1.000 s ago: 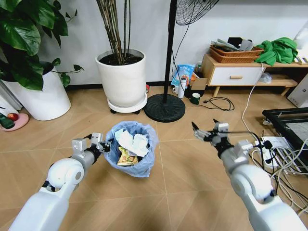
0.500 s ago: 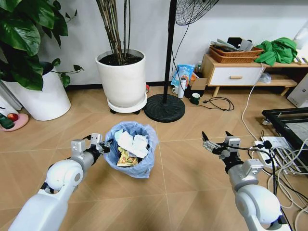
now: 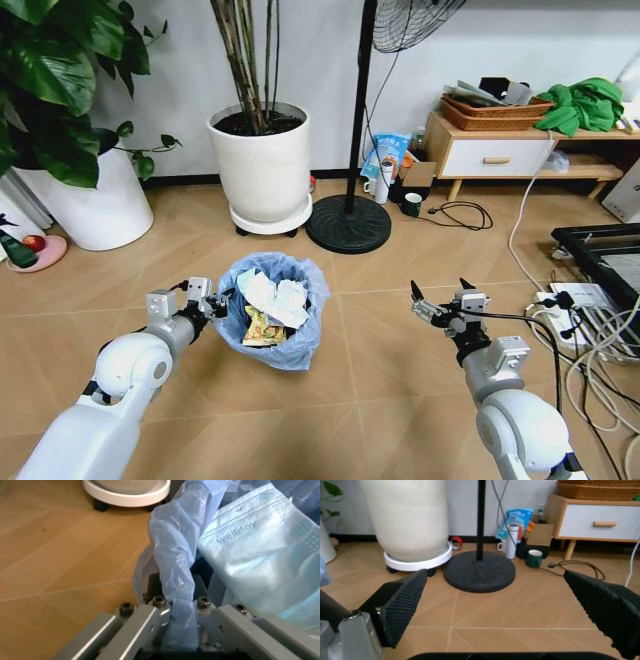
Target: Pick up the trash bin and place the garbage on the floor into it.
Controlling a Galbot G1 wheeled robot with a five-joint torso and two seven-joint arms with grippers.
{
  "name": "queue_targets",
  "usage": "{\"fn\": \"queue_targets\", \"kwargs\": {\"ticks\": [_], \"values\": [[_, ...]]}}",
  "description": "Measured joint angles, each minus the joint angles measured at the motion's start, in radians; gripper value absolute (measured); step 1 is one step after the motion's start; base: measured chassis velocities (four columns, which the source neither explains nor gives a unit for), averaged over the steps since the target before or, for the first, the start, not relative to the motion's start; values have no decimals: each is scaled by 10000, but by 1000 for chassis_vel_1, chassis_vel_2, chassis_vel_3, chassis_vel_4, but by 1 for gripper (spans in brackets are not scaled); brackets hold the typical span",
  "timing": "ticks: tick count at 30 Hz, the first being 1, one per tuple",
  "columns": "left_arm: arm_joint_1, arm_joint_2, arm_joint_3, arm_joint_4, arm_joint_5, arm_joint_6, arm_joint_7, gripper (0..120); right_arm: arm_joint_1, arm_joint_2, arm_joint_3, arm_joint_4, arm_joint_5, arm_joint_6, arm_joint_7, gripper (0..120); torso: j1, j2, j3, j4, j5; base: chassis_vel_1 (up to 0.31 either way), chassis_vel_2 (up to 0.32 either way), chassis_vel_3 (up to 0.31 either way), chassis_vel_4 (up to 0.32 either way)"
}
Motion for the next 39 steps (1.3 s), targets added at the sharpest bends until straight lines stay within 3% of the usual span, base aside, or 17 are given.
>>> {"fn": "queue_targets", "kwargs": {"ticks": [39], "values": [[186,-32,-96,-77,43,-16,-22,0,-32,147,-540,-137,-389,32,-34,100,-1,0,0,-2,7,130,133,-130,-132]]}}
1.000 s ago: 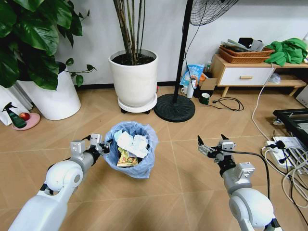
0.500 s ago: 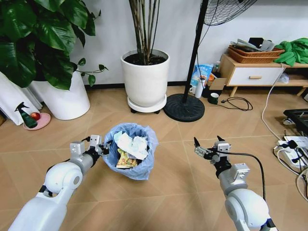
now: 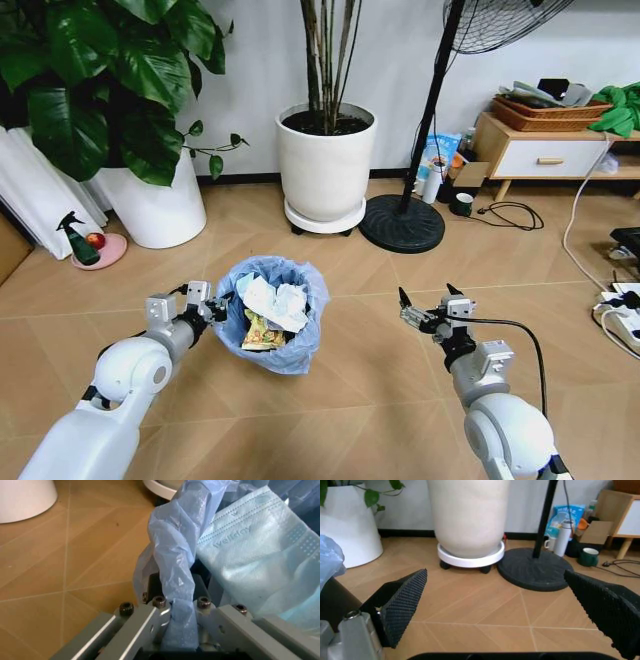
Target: Pick up the trash bin and place the garbage on the floor into it.
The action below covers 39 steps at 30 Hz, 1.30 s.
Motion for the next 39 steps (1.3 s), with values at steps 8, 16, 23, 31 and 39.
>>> {"fn": "queue_targets", "kwargs": {"ticks": [8,16,23,31,39], "values": [[15,-72,0,8,33,-5,6,0,2,16,-41,-27,-44,0,-5,100,0,0,0,-1,0,145,142,-144,-145],[7,-78,-26,22,35,-10,9,0,24,45,-146,-67,-68,-4,-5,100,0,0,0,1,-2,147,163,-139,-153],[9,-99,-26,29,44,-16,16,0,40,39,-163,-68,-69,-19,-6,100,0,0,0,-1,-2,151,144,-164,-159],[-20,-113,-29,58,52,-23,18,0,17,37,-133,-96,59,16,-11,100,0,0,0,4,-5,119,123,-122,-121],[-17,-149,-28,72,67,-30,35,0,-61,54,-104,-79,103,-38,-15,100,0,0,0,-3,1,-1,-6,-8,-8]]}}
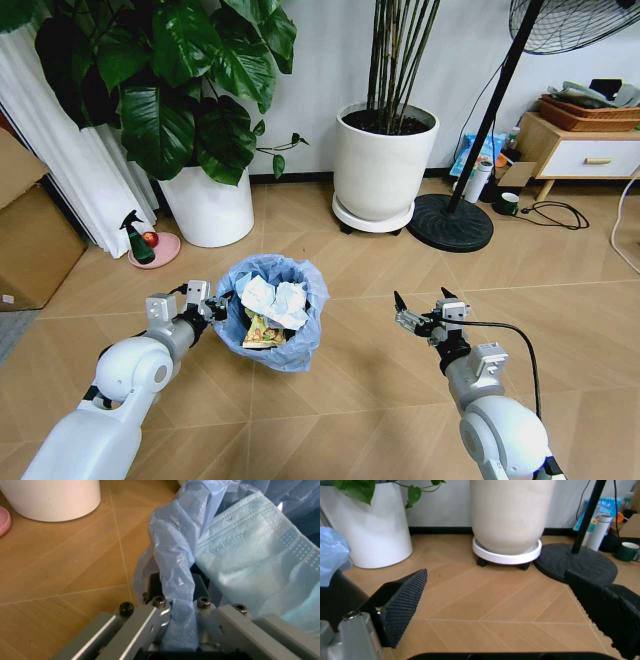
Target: Pick up the trash bin and place the garbage on the floor into it.
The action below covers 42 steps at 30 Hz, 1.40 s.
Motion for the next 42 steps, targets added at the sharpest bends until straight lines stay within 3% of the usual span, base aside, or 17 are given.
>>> {"fn": "queue_targets", "kwargs": {"ticks": [11,42], "values": [[32,20,-27,-3,2,-7,-1,0,-29,-7,-22,64,38,-59,-7,100,0,0,0,3,-3,55,-55,-52,54],[191,-71,-117,-113,63,-32,-30,0,-85,-13,-54,85,3,-55,-41,100,0,1,0,3,-2,164,-166,-160,165]]}}
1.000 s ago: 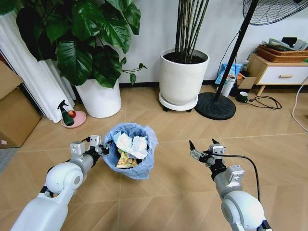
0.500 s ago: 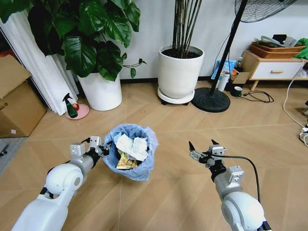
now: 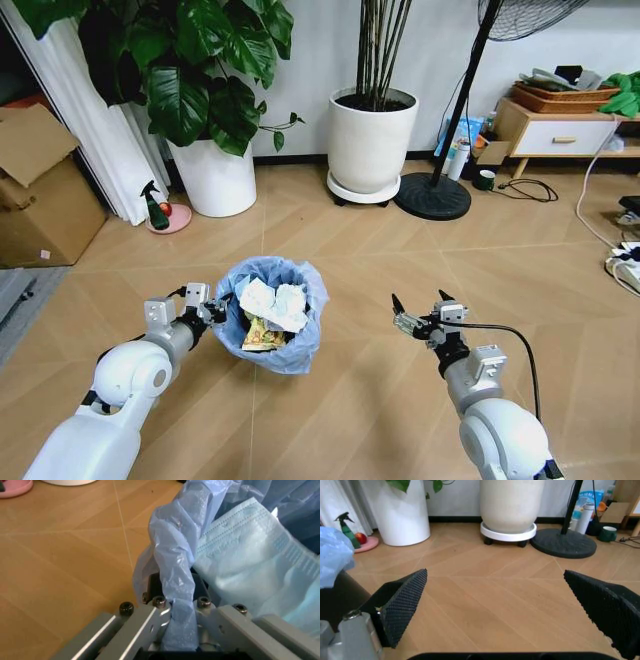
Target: Pick up the trash bin and place the garbage on the floor into it.
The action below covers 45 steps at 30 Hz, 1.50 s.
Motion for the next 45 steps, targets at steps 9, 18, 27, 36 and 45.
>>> {"fn": "queue_targets", "kwargs": {"ticks": [9,18,27,36,45], "values": [[11,-30,1,44,41,-32,21,0,-2,4,-25,-17,-4,0,-2,100,0,0,0,-1,-1,169,-164,-161,158],[1,-57,1,59,59,-41,36,0,-6,-91,-8,-16,11,-8,-4,100,0,0,0,-2,-2,160,-166,-170,157],[-4,-69,-5,60,70,-47,39,0,-32,-82,-29,-14,9,-13,-8,100,0,-1,0,0,0,172,-167,-168,163],[-12,-70,-10,62,71,-52,42,0,-51,-86,-22,-14,6,-13,-17,100,-1,-1,-1,1,1,177,-180,-175,167],[45,-59,-27,38,69,-52,41,0,-76,-84,-36,-8,-2,-12,-36,100,0,-1,0,0,1,163,-166,-173,176]]}}
